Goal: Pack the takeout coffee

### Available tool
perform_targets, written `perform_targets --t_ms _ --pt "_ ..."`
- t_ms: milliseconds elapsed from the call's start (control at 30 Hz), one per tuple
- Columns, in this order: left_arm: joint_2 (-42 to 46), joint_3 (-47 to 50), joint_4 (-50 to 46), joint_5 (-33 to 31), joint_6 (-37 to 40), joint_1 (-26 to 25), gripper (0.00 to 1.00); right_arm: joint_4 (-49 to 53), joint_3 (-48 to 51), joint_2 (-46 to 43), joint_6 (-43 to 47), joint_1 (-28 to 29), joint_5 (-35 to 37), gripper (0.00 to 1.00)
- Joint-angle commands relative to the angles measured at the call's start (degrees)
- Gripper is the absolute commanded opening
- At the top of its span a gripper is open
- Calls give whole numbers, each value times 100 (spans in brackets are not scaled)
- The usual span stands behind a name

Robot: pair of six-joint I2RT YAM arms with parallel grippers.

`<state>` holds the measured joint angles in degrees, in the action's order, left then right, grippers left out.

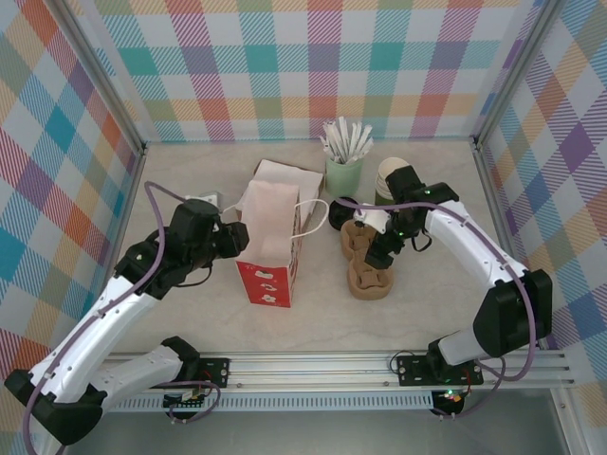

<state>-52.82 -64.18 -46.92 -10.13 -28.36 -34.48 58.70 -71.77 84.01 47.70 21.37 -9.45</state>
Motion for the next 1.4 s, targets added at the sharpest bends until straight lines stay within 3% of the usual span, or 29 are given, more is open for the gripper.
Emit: perform_targets --t_ms 0,267,367,667,1033,1367 --pt "391 -284 -323 -563 204 -67 50 8 -51 179 644 104 105 92" --pt "897 -349 -564 -1353 328 -68 58 -139 -43 595 793 406 468 91" --pt "965 -358 -607 -1462 340 -67 59 -139 -65 771 802 507 545 85" --pt "956 -358 -617 -1497 347 -68 61 -86 -209 1283 800 709 802 71" --pt "927 -341 -626 -1527 360 -68 62 -60 -333 1329 679 755 753 47" --pt "872 -323 -614 -1502 365 -68 63 148 -452 950 611 755 826 44"
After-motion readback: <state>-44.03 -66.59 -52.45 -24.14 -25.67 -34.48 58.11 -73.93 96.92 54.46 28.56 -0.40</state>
